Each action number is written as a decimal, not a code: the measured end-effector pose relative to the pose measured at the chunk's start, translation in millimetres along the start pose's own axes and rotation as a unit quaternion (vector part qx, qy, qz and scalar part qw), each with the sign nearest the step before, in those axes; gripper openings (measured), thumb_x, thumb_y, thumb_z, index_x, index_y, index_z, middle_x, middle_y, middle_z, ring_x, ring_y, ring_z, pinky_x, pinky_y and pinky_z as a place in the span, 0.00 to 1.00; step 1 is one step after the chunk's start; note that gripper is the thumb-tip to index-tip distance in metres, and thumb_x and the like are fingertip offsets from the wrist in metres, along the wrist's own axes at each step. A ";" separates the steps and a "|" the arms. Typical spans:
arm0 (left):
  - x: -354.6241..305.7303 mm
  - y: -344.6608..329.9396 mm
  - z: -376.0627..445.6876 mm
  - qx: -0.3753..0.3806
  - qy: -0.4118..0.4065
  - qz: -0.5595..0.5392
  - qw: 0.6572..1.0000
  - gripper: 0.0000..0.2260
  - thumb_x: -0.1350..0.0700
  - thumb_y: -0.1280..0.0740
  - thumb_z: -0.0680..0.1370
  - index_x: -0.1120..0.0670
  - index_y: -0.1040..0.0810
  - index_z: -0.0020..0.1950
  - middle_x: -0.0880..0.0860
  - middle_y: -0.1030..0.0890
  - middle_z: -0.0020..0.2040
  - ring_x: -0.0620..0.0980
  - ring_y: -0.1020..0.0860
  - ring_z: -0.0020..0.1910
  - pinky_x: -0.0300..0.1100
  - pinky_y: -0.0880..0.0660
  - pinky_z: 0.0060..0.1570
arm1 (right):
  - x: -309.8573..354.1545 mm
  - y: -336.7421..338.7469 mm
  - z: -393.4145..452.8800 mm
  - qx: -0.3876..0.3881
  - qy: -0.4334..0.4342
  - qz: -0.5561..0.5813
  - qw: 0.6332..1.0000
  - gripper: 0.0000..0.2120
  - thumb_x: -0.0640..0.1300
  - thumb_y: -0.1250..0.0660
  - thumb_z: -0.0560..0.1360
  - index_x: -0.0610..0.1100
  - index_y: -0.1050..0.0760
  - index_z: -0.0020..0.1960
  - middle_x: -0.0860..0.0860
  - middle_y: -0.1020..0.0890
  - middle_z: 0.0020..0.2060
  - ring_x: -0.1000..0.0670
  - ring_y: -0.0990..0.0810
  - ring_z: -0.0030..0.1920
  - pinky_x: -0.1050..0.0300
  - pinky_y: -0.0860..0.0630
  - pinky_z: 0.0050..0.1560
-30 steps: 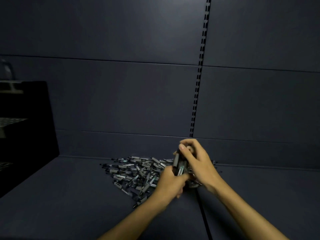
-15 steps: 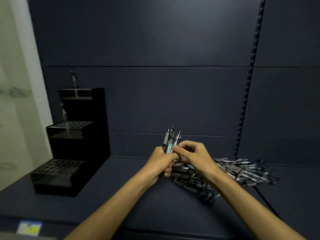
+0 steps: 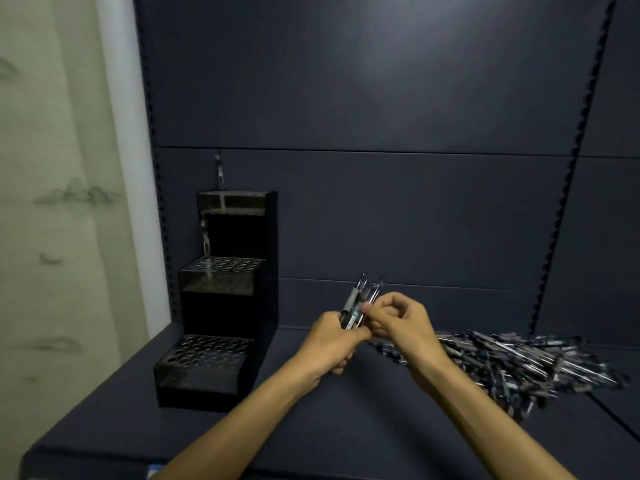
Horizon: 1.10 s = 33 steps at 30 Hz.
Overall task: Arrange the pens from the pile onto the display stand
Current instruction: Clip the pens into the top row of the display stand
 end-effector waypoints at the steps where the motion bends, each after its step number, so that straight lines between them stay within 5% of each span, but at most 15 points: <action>1: -0.9 4.7 -0.5 -0.007 -0.001 0.002 1.000 0.10 0.53 0.29 0.75 0.54 0.27 0.38 0.49 0.31 0.24 0.45 0.36 0.21 0.38 0.40 0.23 | -1.1 -4.8 -0.1 0.014 -0.008 0.023 1.000 0.09 0.37 0.26 0.75 0.38 0.26 0.44 0.50 0.22 0.26 0.52 0.24 0.29 0.58 0.21 0.37; 5: -3.6 24.6 -4.0 -0.026 -0.001 0.015 1.000 0.11 0.53 0.28 0.74 0.53 0.27 0.36 0.48 0.31 0.23 0.45 0.37 0.20 0.37 0.41 0.23 | -7.6 -22.6 2.3 0.041 -0.049 0.090 0.994 0.10 0.37 0.25 0.73 0.35 0.24 0.50 0.45 0.18 0.32 0.52 0.21 0.32 0.62 0.21 0.35; 9: -9.4 57.5 -7.9 -0.047 -0.011 0.010 0.999 0.10 0.50 0.27 0.74 0.52 0.25 0.38 0.49 0.31 0.24 0.46 0.37 0.20 0.37 0.41 0.23 | 0.2 -57.4 10.0 0.084 -0.045 0.092 0.991 0.13 0.38 0.29 0.76 0.27 0.22 0.53 0.42 0.15 0.38 0.50 0.17 0.36 0.55 0.17 0.44; 13: -15.7 96.1 -8.0 -0.059 -0.026 0.021 0.998 0.10 0.51 0.27 0.74 0.52 0.25 0.38 0.49 0.31 0.23 0.45 0.37 0.19 0.36 0.40 0.22 | 18.1 -95.0 19.2 0.102 -0.016 0.061 0.993 0.11 0.38 0.31 0.78 0.28 0.21 0.51 0.48 0.17 0.32 0.56 0.19 0.31 0.65 0.22 0.36; 17: -24.5 143.6 -2.7 -0.072 -0.043 0.035 0.996 0.10 0.53 0.27 0.74 0.53 0.25 0.37 0.49 0.30 0.22 0.45 0.36 0.18 0.36 0.40 0.21 | 35.2 -135.2 33.3 0.106 0.005 0.050 0.993 0.10 0.38 0.31 0.78 0.29 0.22 0.50 0.51 0.19 0.28 0.56 0.20 0.31 0.60 0.20 0.41; 20: -30.0 183.8 1.7 -0.071 -0.060 0.047 0.995 0.09 0.53 0.28 0.74 0.53 0.25 0.38 0.49 0.28 0.23 0.45 0.34 0.19 0.37 0.38 0.21 | 47.8 -170.8 45.0 0.086 0.028 0.019 0.996 0.08 0.41 0.31 0.78 0.34 0.22 0.48 0.51 0.21 0.28 0.55 0.21 0.32 0.54 0.21 0.47; 24: -35.3 238.3 9.1 -0.062 -0.068 0.044 0.995 0.10 0.50 0.27 0.75 0.54 0.23 0.42 0.49 0.28 0.23 0.45 0.34 0.19 0.38 0.37 0.22 | 68.0 -217.3 70.7 0.054 0.069 -0.020 0.996 0.07 0.42 0.33 0.80 0.42 0.26 0.44 0.46 0.19 0.32 0.49 0.18 0.34 0.55 0.20 0.39; 33: -25.7 333.8 37.9 -0.086 -0.074 0.001 0.994 0.14 0.58 0.29 0.76 0.52 0.34 0.38 0.49 0.35 0.26 0.46 0.40 0.21 0.37 0.41 0.22 | 171.9 -229.8 168.7 -0.093 0.203 -0.121 0.967 0.06 0.44 0.37 0.83 0.43 0.31 0.50 0.43 0.18 0.41 0.43 0.14 0.36 0.47 0.16 0.41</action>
Point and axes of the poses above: each hand's wrist, its own z-axis towards the middle knuckle, its own y-axis out of the back of the hand, x = y × z, the point moved 10 cm from there along z, towards the middle knuckle
